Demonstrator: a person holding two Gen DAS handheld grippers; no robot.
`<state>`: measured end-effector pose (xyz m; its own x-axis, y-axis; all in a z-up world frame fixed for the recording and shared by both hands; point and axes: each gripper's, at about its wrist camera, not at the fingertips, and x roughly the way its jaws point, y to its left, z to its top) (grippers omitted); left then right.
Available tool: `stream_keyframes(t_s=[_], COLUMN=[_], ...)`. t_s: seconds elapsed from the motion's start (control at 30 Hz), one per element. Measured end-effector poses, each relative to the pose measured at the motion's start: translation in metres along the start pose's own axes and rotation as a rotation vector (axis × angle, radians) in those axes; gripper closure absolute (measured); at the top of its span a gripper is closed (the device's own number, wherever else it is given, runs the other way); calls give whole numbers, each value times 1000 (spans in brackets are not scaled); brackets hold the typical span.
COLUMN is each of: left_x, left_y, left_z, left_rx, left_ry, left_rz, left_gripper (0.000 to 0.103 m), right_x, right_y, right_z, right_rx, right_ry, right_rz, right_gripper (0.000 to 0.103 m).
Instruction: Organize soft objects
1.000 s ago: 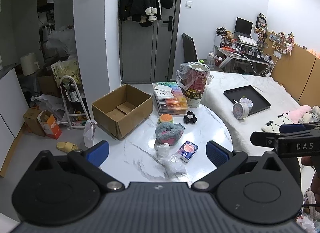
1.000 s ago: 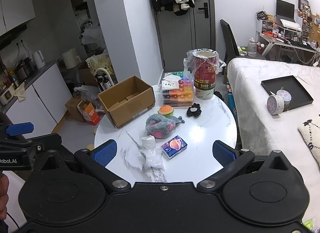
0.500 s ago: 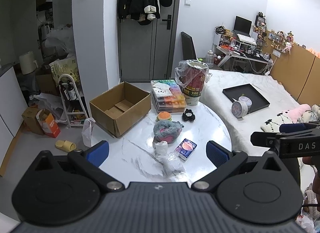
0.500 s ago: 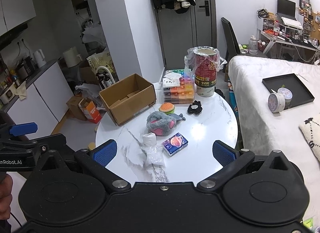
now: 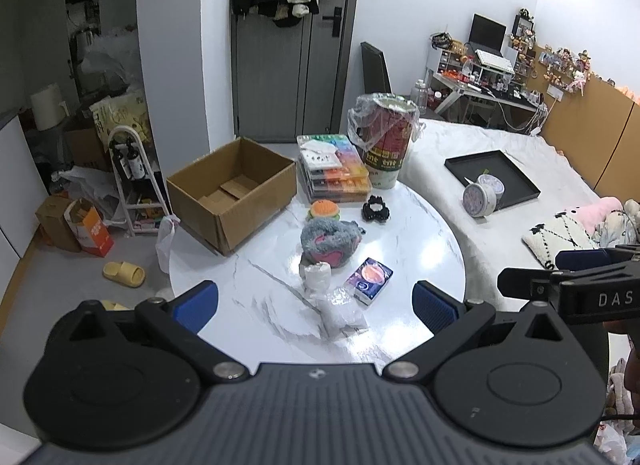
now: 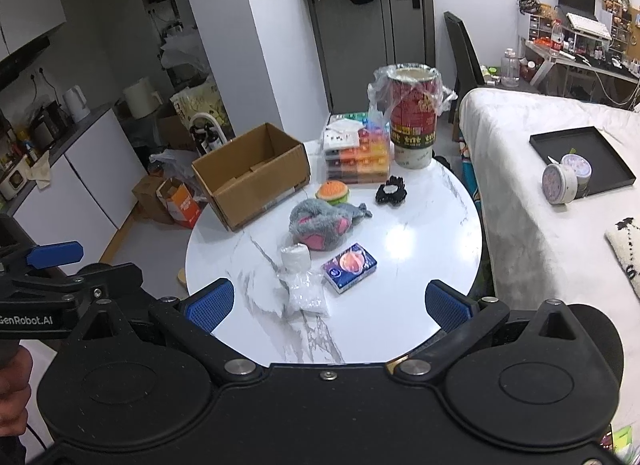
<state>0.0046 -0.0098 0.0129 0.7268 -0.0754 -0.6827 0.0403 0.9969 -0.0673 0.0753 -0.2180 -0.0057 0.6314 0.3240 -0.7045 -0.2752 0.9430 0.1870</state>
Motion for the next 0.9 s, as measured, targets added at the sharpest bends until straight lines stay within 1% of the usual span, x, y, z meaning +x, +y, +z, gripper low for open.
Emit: stream_keyframes(t_s=[0.13,0.4,0.57,0.9], left_x=[12,36,49,81], left_y=[0,5,3,1], left_z=[1,5,8,9], left_rx=[2,-23,-17,-44], left_ry=[25,69,86,127], left_rz=[-1,8,-2,-4], left_gripper=[1,1,1,1], right_x=[10,26,36,62], right_y=[-4,-14,-21,-36], right_z=[-2,2,7,9], right_rx=[6,34,52,80], right_ry=[27,65,80,88], right_rz=[-4,27,44,64], right_gripper=[0,0,0,0])
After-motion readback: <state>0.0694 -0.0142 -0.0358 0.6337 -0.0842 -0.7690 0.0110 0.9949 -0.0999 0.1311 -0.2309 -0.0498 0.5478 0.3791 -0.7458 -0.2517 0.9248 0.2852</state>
